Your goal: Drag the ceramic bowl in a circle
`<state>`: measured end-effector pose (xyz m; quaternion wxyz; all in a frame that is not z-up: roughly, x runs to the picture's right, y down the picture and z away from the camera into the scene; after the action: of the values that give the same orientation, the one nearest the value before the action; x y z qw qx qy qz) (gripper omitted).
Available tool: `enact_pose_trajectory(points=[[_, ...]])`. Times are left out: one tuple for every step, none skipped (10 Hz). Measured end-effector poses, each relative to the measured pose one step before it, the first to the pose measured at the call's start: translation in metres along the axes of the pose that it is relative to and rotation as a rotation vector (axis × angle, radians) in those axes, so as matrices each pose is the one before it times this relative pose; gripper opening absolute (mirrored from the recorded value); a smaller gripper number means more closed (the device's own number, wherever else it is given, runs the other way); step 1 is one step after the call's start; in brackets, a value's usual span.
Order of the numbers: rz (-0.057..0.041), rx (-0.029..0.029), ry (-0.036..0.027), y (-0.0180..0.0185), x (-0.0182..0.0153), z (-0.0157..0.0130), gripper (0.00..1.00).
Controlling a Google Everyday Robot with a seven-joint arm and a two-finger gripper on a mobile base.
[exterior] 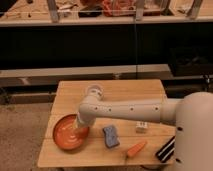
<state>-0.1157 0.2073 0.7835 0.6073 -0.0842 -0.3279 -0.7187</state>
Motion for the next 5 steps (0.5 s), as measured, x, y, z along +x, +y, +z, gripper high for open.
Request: enact_pose_trajectory(points=[[0.02798,-0.01559,0.0113,0.00742,-0.00224,-0.01217,0.31],[0.03819,-0.02756,0.00773,0.0068,-0.00189,-0.00912,0.21],[0.04261,-0.03814,0.00041,0.0026,-0.00096,-0.00526,0.09],[0.00603,-0.01634,-0.00877,0.00078,0.00074,0.00199,0.03],[0.00136,-0.01714,-0.00984,0.00077,0.00147,0.00587,0.0]])
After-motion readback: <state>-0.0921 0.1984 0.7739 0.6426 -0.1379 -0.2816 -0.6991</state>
